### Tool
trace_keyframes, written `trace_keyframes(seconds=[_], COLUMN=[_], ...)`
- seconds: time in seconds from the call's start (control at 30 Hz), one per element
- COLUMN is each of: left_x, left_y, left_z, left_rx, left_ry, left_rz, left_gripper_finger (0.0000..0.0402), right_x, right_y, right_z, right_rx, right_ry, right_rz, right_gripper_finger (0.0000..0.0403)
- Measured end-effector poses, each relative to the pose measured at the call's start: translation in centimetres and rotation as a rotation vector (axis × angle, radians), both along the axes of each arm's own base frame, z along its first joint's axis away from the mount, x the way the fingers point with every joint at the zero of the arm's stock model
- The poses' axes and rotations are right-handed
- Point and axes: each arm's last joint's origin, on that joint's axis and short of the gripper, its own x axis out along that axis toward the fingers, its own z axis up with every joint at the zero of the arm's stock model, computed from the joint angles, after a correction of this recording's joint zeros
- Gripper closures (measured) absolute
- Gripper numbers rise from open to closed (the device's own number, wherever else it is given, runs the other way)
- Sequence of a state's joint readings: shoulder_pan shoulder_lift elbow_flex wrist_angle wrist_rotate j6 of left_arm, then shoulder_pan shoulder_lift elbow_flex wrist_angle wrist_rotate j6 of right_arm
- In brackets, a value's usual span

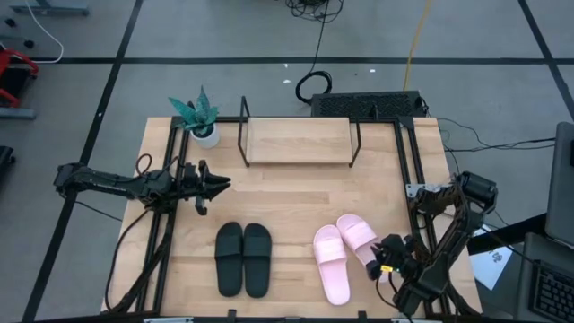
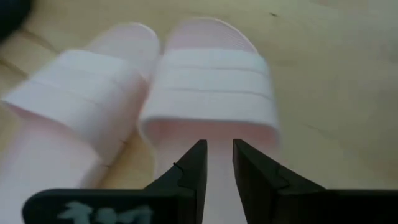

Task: Pick and place slides into the shelf
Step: Put the right pink slipper on the shelf

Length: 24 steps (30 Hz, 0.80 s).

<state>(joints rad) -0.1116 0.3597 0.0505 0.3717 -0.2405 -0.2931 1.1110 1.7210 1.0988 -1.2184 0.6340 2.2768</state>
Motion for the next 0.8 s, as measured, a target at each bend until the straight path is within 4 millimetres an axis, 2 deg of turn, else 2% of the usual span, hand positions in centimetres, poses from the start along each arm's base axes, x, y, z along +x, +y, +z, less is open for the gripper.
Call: trace_keyframes(seconds=[0.3, 0.8], left_x=[0.0, 0.0], left_y=[0.0, 0.0], left_z=[0.0, 0.0], left_rx=[0.003, 0.003], left_ry=[0.001, 0.001], left_rz=[0.001, 0.005], left_gripper_finger=[0.0314, 0.0314], right_x=[-0.6, -1.1], right_y=[-0.1, -1.1], right_z=[0.1, -1.6], right_rx=[-0.018, -0.032], right_ry=[0.041, 0.039], right_rz=[-0.007, -0.015], right_gripper_finger=[0.0332, 0.0332])
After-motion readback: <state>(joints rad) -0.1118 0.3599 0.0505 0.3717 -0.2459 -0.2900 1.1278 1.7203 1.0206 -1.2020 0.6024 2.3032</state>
